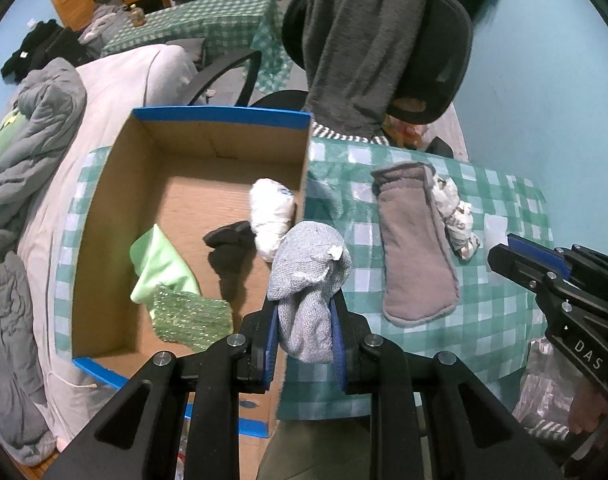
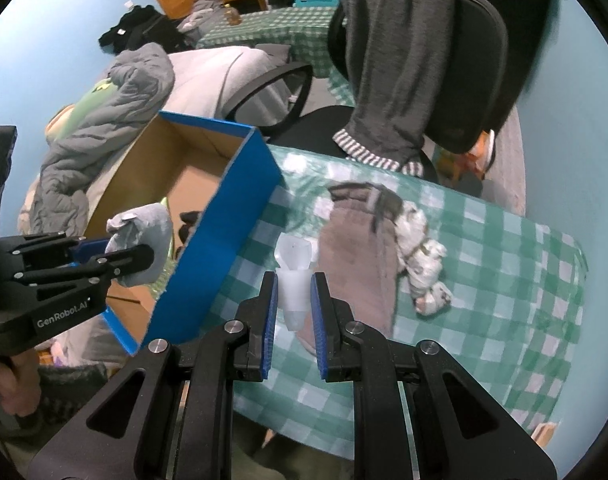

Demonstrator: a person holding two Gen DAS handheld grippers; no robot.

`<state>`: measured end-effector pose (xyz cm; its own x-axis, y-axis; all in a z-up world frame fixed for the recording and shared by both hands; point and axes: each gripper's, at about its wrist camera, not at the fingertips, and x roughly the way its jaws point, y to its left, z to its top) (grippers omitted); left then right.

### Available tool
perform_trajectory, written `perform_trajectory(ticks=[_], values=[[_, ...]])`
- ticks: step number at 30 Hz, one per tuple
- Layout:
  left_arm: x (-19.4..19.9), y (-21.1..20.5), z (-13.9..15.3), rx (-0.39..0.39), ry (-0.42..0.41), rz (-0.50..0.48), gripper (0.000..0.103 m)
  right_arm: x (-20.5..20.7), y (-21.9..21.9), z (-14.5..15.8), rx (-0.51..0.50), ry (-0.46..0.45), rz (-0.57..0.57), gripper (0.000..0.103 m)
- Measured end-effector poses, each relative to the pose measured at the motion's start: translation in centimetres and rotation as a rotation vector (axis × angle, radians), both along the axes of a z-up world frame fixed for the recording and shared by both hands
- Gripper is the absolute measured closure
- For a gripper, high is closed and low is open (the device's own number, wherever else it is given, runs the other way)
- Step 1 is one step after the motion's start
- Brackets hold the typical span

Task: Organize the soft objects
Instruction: 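Lift and carry the grey sock with the left tool while the right carries the cup over the box, then open both grippers to drop the grey sock and white cup into the box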

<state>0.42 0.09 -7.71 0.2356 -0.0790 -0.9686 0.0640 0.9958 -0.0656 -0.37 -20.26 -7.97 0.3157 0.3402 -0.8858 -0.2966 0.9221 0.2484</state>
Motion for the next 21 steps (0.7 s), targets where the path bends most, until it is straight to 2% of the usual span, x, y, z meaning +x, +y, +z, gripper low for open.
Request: perform_trajectory(ticks=[21], values=[[-0.3, 5.8, 0.4, 0.003, -0.008, 0.128, 0.080, 2.1, 7.9, 1.1, 0.012, -0.031, 0.158, 0.088]])
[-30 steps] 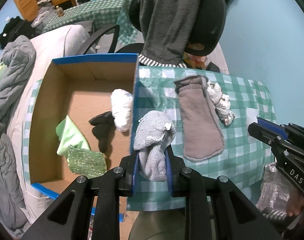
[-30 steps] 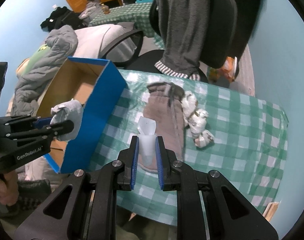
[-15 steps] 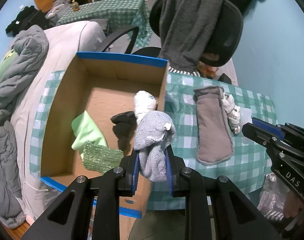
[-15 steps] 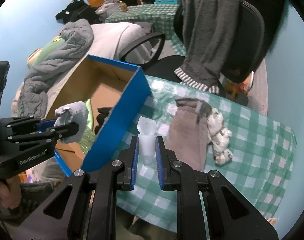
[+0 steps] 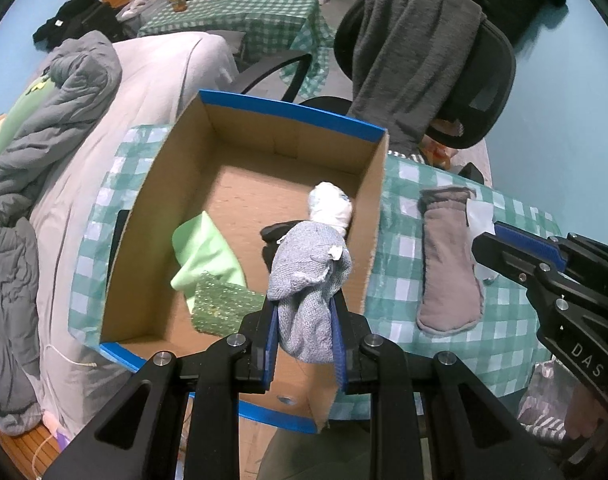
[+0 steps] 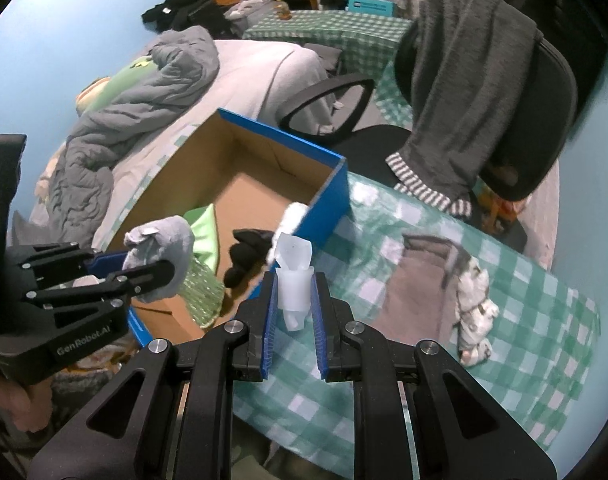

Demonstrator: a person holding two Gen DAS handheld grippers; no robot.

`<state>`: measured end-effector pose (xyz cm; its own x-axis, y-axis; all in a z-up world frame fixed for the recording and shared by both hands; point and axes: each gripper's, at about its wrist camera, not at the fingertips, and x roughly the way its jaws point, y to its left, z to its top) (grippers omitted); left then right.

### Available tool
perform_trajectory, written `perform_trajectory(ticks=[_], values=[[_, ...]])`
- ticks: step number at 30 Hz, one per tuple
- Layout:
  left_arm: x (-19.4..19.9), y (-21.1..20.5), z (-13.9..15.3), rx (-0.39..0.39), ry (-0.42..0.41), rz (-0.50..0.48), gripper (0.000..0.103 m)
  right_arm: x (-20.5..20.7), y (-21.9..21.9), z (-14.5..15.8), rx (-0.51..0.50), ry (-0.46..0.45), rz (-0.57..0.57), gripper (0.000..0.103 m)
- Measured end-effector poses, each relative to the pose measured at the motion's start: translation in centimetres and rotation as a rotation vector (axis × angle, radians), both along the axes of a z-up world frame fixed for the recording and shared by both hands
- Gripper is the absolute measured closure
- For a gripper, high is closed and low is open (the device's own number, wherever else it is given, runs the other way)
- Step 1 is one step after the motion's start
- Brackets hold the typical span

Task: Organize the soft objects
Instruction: 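Open both grippers to drop the grey sock and white cup into the box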

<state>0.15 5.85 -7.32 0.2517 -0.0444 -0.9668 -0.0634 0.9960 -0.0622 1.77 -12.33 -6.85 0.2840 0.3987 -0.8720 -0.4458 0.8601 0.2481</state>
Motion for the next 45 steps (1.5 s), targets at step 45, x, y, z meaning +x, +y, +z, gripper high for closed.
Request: perform_trajectory(ticks=[45], values=[[0.2, 8.1, -3.8, 0.032, 0.083, 0.159, 0.064, 3.1, 9.8, -3.6, -0.021, 0.083, 0.107, 0.085]])
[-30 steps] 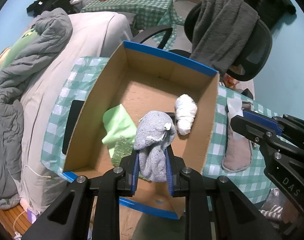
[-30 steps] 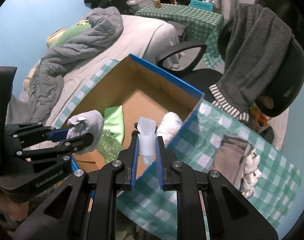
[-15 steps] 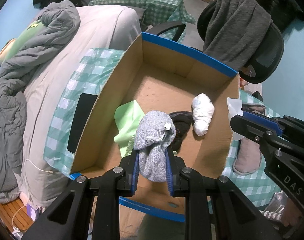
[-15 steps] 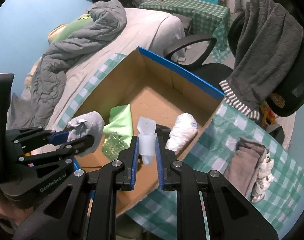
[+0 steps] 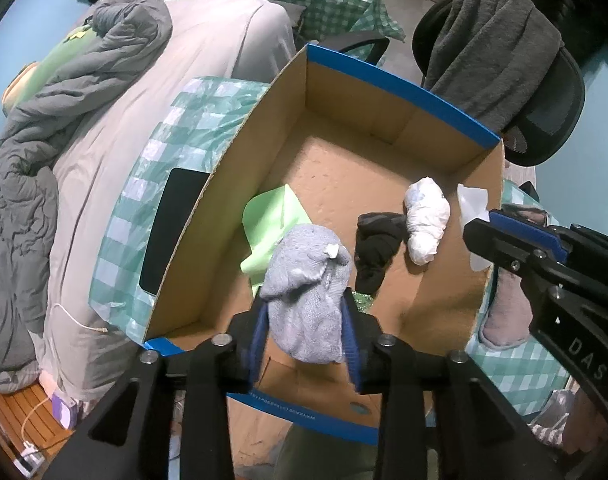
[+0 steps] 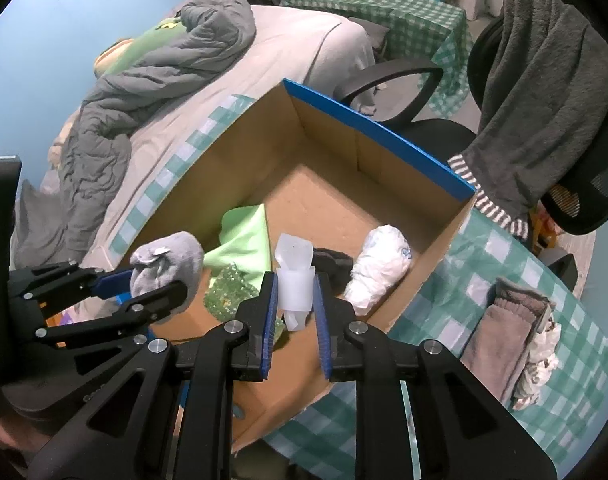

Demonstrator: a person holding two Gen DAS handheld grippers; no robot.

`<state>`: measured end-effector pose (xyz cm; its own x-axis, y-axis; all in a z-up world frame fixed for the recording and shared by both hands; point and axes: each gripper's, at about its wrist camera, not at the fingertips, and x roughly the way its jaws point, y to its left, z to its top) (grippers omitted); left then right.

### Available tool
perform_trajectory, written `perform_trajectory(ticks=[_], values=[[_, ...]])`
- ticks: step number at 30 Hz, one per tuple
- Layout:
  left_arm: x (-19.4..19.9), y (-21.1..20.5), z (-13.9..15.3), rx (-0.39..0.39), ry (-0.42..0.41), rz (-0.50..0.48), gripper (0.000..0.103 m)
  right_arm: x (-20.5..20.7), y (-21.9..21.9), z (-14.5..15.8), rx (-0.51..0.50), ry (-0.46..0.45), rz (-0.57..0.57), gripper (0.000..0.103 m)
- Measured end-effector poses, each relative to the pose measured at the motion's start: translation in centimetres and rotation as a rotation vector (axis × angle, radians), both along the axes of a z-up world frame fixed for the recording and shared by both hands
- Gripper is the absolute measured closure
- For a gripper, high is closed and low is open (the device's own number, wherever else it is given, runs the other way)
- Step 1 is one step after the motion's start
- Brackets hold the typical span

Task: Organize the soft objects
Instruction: 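Open both grippers to drop the grey sock and white cup into the box, then withdraw both open tools from the box toward the grey mitten and white bag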

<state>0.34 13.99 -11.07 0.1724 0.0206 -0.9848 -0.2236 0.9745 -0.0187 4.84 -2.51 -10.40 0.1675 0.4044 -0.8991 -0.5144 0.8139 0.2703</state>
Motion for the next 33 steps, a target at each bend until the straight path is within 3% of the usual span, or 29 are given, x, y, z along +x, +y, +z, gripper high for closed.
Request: perform_trajectory(ticks=[3, 10, 13, 33], values=[[0.0, 0.2, 0.2, 0.008, -0.006, 0.007, 0.056, 0.0, -0.3, 0.2, 0.003, -0.002, -0.015, 0.072], [-0.1, 0.1, 0.3, 0.010, 0.007, 0.012, 0.052, 0.1, -1.1, 0.8, 0.015, -0.009, -0.037, 0.062], [-0.2, 0.0, 0.6, 0.008, 0.003, 0.011, 0.042, 0.1, -1.5, 0.9, 0.019, -0.009, -0.048, 0.060], [-0.4, -4.1, 2.2, -0.006, -0.019, -0.055, 0.041, -0.8, -6.8, 2.1, 0.012, -0.031, -0.123, 0.048]])
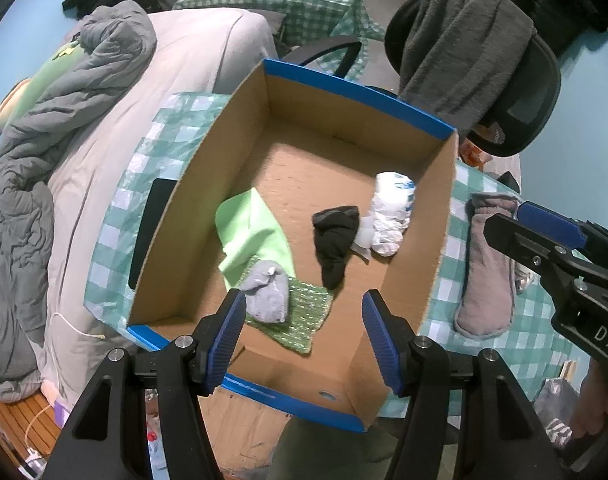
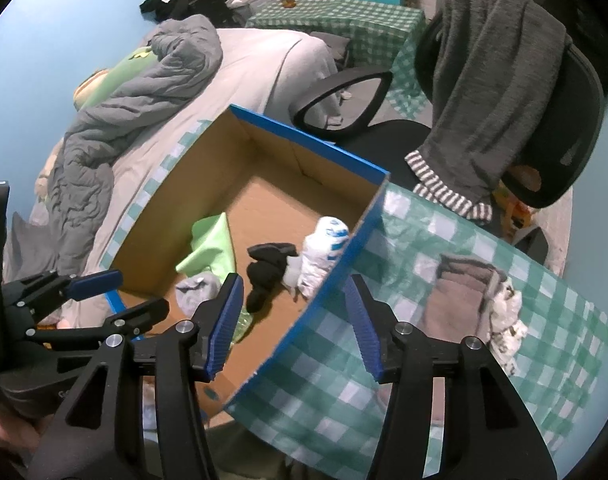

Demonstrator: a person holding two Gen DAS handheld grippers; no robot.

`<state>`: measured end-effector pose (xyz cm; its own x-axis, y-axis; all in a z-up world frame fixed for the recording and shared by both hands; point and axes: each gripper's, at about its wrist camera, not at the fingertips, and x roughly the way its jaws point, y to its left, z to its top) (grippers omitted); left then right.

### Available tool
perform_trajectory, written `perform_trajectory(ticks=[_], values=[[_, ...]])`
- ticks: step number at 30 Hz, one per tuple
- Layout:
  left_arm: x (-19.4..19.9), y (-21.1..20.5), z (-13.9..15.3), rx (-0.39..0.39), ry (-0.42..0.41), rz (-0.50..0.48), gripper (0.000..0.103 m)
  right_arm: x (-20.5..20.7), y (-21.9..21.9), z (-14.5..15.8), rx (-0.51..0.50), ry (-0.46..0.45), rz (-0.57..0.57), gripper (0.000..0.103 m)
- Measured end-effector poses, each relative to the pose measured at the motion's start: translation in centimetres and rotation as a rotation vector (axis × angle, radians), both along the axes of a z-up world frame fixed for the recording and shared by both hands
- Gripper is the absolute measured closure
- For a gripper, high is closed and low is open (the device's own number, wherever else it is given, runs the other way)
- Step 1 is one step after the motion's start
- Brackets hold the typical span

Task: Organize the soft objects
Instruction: 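Withdraw both open tools from the box toward the grey mitten and white bag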

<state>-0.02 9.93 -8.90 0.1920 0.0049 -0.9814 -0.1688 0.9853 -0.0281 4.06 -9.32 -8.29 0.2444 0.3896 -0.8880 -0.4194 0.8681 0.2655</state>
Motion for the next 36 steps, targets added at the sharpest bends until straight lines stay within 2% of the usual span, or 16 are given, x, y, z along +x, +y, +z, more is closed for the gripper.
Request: perform_trajectory(ticks=[18, 36], values=[[0.5, -4.8, 0.4, -0.004, 0.008, -0.074, 0.041, -0.4, -6.0, -0.7, -0.016, 0.013, -0.081, 0.046], [2.3, -11.1, 0.3, -0.020, 0.020, -0.158, 0.041, 0.2, -14.2, -2.0, -0.043, 0.029, -0.164, 0.046]])
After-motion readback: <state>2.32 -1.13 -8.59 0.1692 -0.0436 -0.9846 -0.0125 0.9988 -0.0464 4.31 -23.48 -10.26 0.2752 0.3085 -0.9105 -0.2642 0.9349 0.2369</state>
